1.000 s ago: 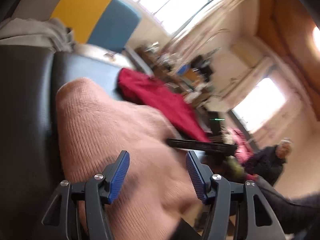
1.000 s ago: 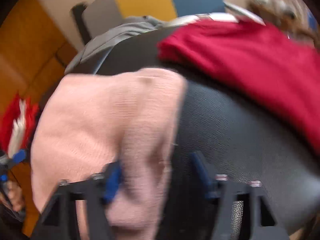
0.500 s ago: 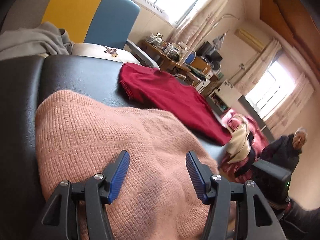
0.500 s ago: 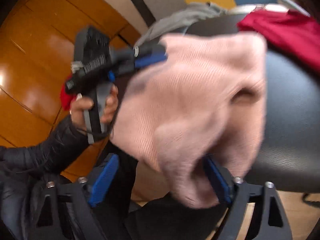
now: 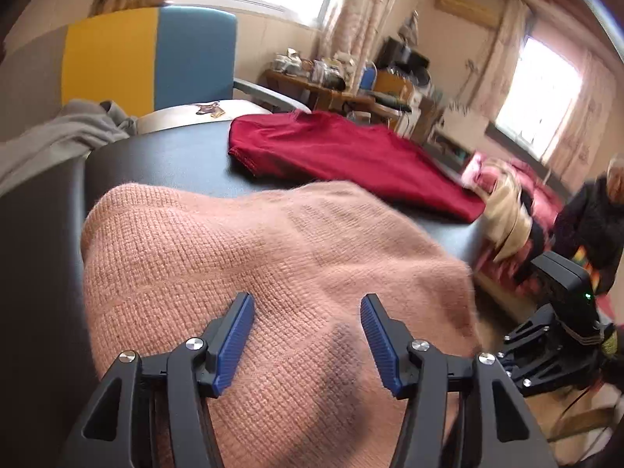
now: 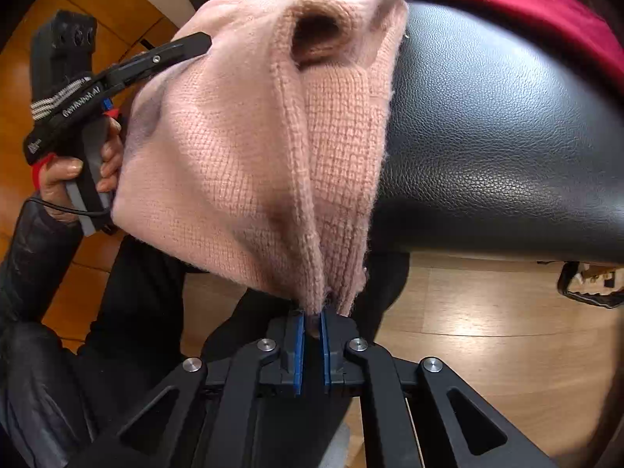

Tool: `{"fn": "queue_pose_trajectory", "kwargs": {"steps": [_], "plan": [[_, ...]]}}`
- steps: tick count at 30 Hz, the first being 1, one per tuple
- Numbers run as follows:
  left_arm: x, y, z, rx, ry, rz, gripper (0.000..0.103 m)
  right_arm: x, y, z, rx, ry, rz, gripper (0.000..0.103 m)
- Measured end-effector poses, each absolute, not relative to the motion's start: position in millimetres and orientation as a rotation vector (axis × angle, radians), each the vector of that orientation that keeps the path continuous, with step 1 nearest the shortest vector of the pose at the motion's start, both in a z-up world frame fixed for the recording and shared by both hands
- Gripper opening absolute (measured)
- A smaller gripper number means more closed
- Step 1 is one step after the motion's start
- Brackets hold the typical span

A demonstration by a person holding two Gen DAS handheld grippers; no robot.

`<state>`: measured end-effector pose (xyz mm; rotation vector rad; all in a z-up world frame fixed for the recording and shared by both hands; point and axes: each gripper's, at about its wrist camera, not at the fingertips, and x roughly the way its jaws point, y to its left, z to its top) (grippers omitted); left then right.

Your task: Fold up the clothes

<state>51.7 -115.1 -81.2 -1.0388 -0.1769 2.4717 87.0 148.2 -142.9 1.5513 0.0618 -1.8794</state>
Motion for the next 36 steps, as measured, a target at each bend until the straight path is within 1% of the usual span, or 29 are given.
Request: {"fn": "queue_pose_trajectory", "kwargs": {"steps": [1,2,3,8,9,10,11,12,13,16,19,21,22,23,26,28,30,32,34,36], "plan": [[58,-116,-78,-1.026,-0.212,2.468,0.058,87,154,-134,1.54,0.064,-1.898,0.006],[65,-117,-76,-1.013,-0.247,2.465,0.058,88,161,-122,1.522,0.06,-1.923,0.01],[76,-115,-76,-0.993,-0.245,2.463,0.058,87,166,-110,1.498,0.058,-1.953,0.013],[110,-84,-79,-0.943,-0.1,2.444,0.058,74,160,-37,1.198,0.023,-2.13,0.015],[113,-78,-82,-0.955,-0.09,2.41,0.058,69,152,-32,1.148,0.017,-2.135,0.022],[117,-73,-85,-0.966,-0.081,2.374,0.058,62,140,-31,1.114,0.014,-2.133,0.027],[119,-67,-91,-0.993,-0.062,2.35,0.059,55,133,-38,1.108,0.019,-2.138,0.038],[119,-62,-100,-1.03,-0.036,2.33,0.059,48,131,-49,1.117,0.029,-2.153,0.042],[119,-58,-110,-1.06,-0.015,2.311,0.058,41,129,-59,1.125,0.04,-2.167,0.042],[124,-53,-122,-0.965,0.051,2.356,0.058,19,122,-90,1.151,0.072,-2.211,0.041],[105,-54,-121,-0.972,0.073,2.363,0.057,8,116,-95,1.138,0.055,-2.253,0.041],[89,-66,-117,-1.016,-0.028,2.335,0.049,6,101,-94,1.131,0.093,-2.272,0.041],[83,-76,-113,-1.045,-0.114,2.318,0.046,6,98,-91,1.13,0.09,-2.269,0.041],[85,-87,-106,-1.045,-0.175,2.327,0.046,6,95,-88,1.128,0.086,-2.265,0.042],[97,-122,-85,-0.977,-0.345,2.369,0.051,7,86,-77,1.123,0.076,-2.255,0.045],[104,-148,-72,-0.928,-0.426,2.429,0.052,7,80,-71,1.12,0.069,-2.248,0.051],[106,-171,-61,-0.885,-0.481,2.487,0.052,7,75,-64,1.117,0.062,-2.241,0.074],[95,-189,-51,-0.859,-0.504,2.528,0.052,7,69,-57,1.114,0.055,-2.235,0.081],[77,-197,-42,-0.843,-0.505,2.544,0.052,4,52,-51,1.071,0.069,-2.226,0.083],[58,-197,-35,-0.84,-0.474,2.524,0.052,0,33,-44,1.017,0.087,-2.216,0.095]]}}
